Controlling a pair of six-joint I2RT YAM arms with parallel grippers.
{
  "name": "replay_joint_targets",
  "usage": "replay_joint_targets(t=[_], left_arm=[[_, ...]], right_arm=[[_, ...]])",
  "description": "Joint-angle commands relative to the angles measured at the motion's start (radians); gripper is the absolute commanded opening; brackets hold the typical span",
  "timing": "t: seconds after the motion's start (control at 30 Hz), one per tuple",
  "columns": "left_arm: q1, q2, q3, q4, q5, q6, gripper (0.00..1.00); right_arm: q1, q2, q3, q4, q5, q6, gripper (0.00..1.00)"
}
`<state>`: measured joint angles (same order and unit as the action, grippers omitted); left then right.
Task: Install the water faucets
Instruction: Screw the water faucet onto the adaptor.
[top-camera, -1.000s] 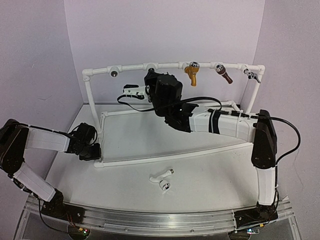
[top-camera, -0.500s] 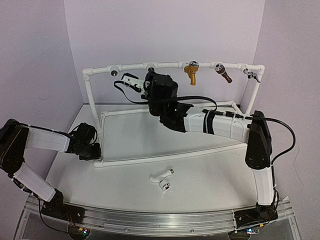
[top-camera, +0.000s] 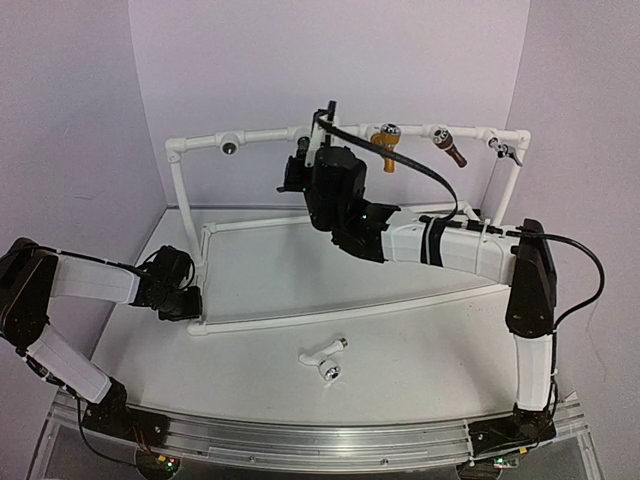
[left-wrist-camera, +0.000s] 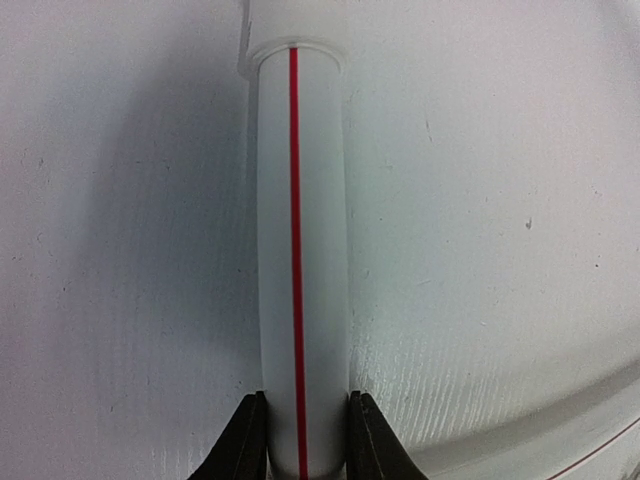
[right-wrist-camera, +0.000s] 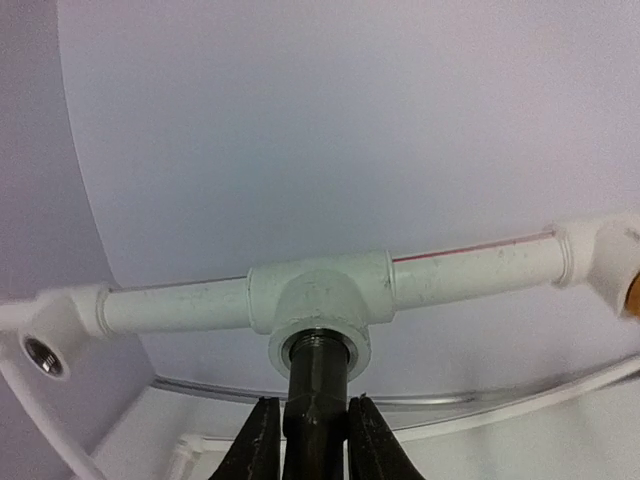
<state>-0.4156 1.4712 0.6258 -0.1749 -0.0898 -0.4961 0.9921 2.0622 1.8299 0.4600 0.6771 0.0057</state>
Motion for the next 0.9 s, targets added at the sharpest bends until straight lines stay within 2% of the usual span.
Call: replay_joint_targets(t=[0.0,0.07,0.27,0.4,0.47,0.5,0.6,0.77,0.87], left_arm=[[-0.053,0.007,-0.002,0.085,0.225,0.031,0.00],[-0.053,0.006,-0.003,0.085,0.225,0.031,0.00],[-0.052,0.005,-0.003,0.086,0.225,0.031,0.00],[-0.053,0.005,-0.003,0.087,0.226,0.031,0.00],[-0.052,0.005,-0.003,0.087,0.225,0.031,0.00],[-0.053,0.005,-0.003,0.088,0.225,0.031,0.00],[-0.052,0.008,-0.001,0.084,0.226,0.033,0.00],[-0.052,0.014,0.002,0.084,0.229,0.033,0.00],[-0.052,0.018,0.005,0.083,0.230,0.035,0.00]], right_arm=[[-0.039,-0.080,-0.083,0.031,-0.066,0.747,0.00],[-0.044,-0.081,-0.115,0.094,-0.109,0.899,0.00],[-0.044,-0.077,-0.166,0.279,-0.163,1.171,0.00],[-0.045,-0.082,-0.188,0.346,-0.213,1.211,0.00],[-0.044,-0.083,-0.206,0.400,-0.250,1.170,0.01],[-0.045,-0.089,-0.211,0.416,-0.268,1.106,0.06],[-0.044,-0.125,-0.241,0.409,-0.318,0.920,0.30],[-0.039,-0.240,-0.353,0.323,-0.315,0.704,0.64],[-0.037,-0.302,-0.385,0.236,-0.348,0.578,0.72]])
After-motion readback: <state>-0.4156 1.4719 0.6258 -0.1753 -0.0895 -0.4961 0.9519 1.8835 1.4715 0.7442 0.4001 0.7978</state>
